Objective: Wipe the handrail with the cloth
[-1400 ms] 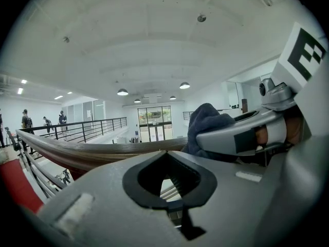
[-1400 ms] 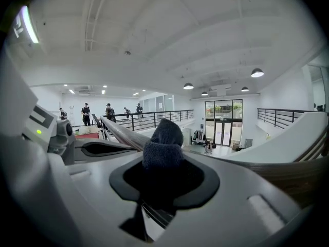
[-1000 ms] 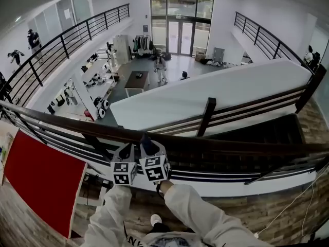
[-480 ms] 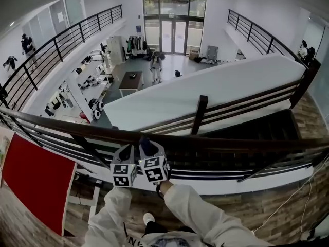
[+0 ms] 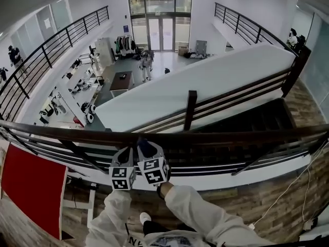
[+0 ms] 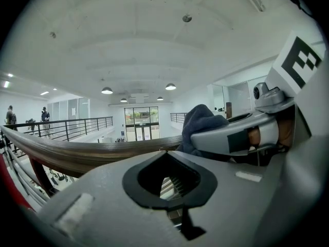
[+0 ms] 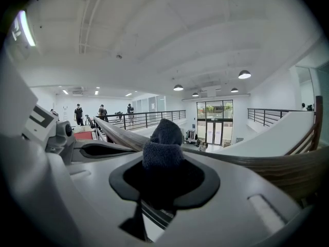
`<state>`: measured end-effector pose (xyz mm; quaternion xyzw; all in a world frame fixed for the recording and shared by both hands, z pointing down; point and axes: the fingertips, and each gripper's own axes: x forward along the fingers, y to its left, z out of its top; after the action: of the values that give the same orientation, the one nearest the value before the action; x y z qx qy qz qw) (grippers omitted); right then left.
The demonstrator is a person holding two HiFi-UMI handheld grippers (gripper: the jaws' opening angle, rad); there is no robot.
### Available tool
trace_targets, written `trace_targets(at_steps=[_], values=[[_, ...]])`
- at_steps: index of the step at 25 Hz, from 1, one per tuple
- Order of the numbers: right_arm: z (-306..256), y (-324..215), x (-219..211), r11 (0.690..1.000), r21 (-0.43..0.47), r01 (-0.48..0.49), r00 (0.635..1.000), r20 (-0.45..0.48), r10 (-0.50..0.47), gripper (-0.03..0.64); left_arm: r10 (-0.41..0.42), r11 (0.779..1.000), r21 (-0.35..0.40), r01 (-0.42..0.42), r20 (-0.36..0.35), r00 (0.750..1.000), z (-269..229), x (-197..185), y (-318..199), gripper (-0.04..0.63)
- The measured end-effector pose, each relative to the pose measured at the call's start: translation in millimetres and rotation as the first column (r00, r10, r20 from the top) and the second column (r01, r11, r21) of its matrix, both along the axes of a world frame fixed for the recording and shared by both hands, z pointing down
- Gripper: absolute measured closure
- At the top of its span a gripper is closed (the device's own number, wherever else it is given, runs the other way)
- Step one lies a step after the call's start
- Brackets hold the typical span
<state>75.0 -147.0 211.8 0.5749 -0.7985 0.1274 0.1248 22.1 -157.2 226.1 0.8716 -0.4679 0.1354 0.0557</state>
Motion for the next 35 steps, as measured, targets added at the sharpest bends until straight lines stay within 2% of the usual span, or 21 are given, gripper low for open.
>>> trace_targets(at_steps=[4, 10, 19, 30, 35], values=[[2, 8, 25, 1.0, 0.0, -0.012, 1.0, 0.011, 0.012, 0.499, 0.013, 1.0, 0.017, -0.013, 0.003, 1.0, 3, 23, 7, 0.601], [3, 21, 63, 0.999, 0.005, -0.042, 0.999, 0.031, 0.042, 0.499, 0.037, 0.999, 0.0, -0.037, -0.006, 0.999, 12, 59, 20, 0.601], [5, 43, 129, 0.995, 0.028, -0.1, 0.995, 0.017, 0.099, 0.498, 0.113, 0.993, 0.015, -0.113, -0.022, 0.993, 2, 130, 39, 0.601], [-1, 74, 218, 0.981, 0.026, -0.191, 0.982, 0.01, 0.191, 0.497, 0.254, 0.967, 0.007, -0.254, -0.04, 0.966, -8, 230, 72, 0.601], [1, 89, 261, 0.968, 0.028, -0.248, 0.969, 0.016, 0.247, 0.497, 0.302, 0.953, 0.036, -0.3, -0.044, 0.952, -8, 272, 82, 0.601]])
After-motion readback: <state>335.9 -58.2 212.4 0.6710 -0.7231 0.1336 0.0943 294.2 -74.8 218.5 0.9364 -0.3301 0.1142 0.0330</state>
